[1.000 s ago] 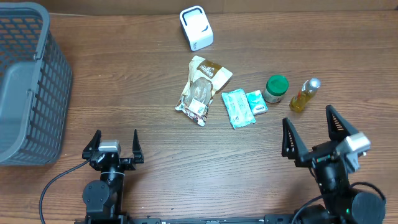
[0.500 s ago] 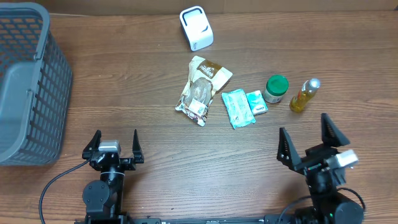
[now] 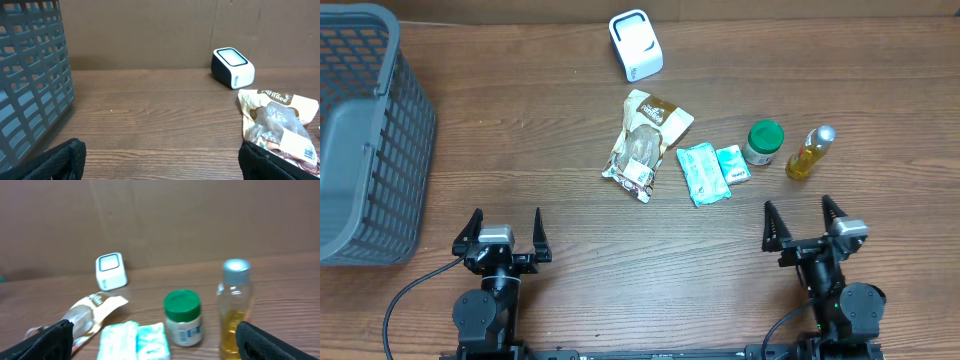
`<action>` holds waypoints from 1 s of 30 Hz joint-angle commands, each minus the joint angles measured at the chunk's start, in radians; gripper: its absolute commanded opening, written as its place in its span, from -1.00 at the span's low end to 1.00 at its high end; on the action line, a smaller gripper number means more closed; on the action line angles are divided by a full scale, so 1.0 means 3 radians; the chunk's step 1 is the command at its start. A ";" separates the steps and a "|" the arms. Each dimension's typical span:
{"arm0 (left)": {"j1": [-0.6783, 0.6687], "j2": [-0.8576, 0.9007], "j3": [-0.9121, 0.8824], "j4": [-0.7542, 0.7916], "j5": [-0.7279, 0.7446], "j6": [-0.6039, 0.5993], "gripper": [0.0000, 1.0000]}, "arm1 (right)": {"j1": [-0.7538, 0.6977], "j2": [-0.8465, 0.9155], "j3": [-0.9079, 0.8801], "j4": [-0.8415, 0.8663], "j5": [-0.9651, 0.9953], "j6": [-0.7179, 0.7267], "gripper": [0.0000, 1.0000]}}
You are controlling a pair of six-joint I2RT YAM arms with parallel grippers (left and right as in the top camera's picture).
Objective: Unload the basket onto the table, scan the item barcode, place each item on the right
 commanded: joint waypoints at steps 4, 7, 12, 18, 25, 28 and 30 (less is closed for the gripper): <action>-0.0017 -0.0029 -0.0011 -0.0003 0.0024 0.0052 0.99 | -0.0234 -0.0028 -0.0038 0.0031 -0.0248 -0.0033 1.00; -0.0017 -0.0029 -0.0011 -0.0003 0.0025 0.0052 0.99 | -0.0234 -0.0028 -0.0038 0.0029 -0.0233 -0.0150 1.00; -0.0017 -0.0029 -0.0011 -0.0003 0.0025 0.0052 0.99 | -0.0234 -0.0028 -0.0038 0.0029 -0.0225 -0.0191 1.00; -0.0017 -0.0029 -0.0011 -0.0003 0.0024 0.0052 0.99 | -0.0234 -0.0028 -0.0038 0.0029 -0.0225 -0.0188 1.00; -0.0017 -0.0029 -0.0011 -0.0003 0.0025 0.0052 0.99 | -0.0234 -0.0028 -0.0038 0.0029 -0.0225 -0.0188 1.00; -0.0017 -0.0029 -0.0011 -0.0003 0.0025 0.0052 0.99 | -0.0234 -0.0028 -0.0038 0.0029 -0.0225 -0.0175 1.00; -0.0017 -0.0029 -0.0011 -0.0003 0.0025 0.0052 0.99 | -0.0234 -0.0028 -0.0038 0.0031 -0.0225 -0.0175 1.00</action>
